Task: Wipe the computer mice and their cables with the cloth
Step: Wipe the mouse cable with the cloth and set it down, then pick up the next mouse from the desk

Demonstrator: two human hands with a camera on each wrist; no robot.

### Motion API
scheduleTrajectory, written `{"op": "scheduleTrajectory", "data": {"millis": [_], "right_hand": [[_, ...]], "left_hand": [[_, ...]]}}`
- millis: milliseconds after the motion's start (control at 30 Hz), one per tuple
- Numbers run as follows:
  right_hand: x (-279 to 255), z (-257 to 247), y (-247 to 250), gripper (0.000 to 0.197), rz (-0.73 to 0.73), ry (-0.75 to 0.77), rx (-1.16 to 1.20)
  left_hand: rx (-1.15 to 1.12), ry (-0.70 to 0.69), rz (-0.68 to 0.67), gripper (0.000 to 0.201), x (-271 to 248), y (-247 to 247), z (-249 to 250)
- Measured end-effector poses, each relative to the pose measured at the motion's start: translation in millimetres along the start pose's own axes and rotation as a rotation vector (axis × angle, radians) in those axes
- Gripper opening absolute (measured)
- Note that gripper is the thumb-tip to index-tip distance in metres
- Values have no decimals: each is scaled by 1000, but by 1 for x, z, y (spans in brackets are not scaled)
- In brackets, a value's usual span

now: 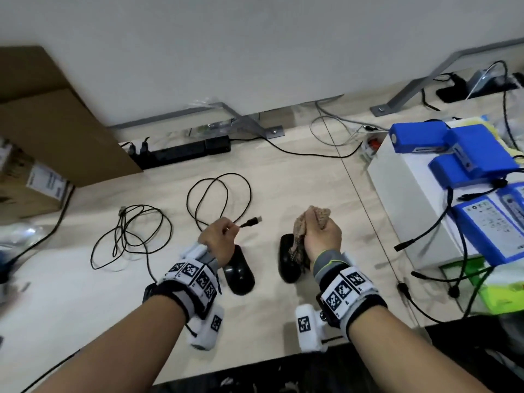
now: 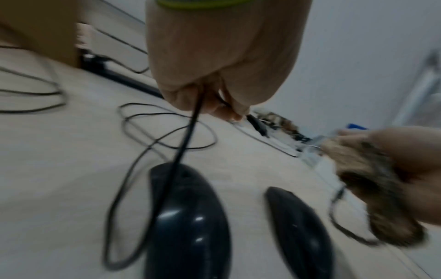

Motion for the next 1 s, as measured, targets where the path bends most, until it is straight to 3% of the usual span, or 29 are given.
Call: {"op": "scheduleTrajectory", "data": {"millis": [100, 200, 267, 333, 400, 567, 700, 800, 900, 1000], "right_hand": [[0, 9, -5, 34, -36, 18, -40], [-1, 21, -12, 39, -93, 17, -113], [-1, 27, -18, 39, -170, 33, -199], [-2, 32, -16, 35, -226, 40, -364], [-4, 32, -15, 31, -278, 80, -552], [-8, 42, -17, 35, -409, 164, -824], [-4, 45, -6, 33, -401, 194, -866], [1, 36, 0, 33, -375, 214, -815], [0, 15, -2, 28, -348, 251, -702], [-9, -5, -15, 20, -327, 231, -482]], "left_hand": [[-120, 223, -27, 29, 12, 4, -52], [-65, 270, -13, 46, 8, 6, -79], [14, 285, -31, 67, -2, 2, -91], [-19, 330, -67, 88, -16, -9, -99], [-45, 372, -103, 98, -26, -24, -101], [158, 252, -156, 89, -24, -50, -77], [280, 92, -226, 82, -27, -79, -40], [295, 119, -258, 87, -22, -82, -33], [49, 194, -220, 90, -19, -57, -43], [-242, 254, -126, 75, -23, -15, -72]]}}
Point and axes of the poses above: each hand's wrist, its own x-axis towards the middle knuckle, its own y-axis out of the back of the hand, z = x × y, the point moved 7 cm from there along x, towards the middle knuckle, and after that the axes turned 8 degrees about y, right-handed, at the moved point
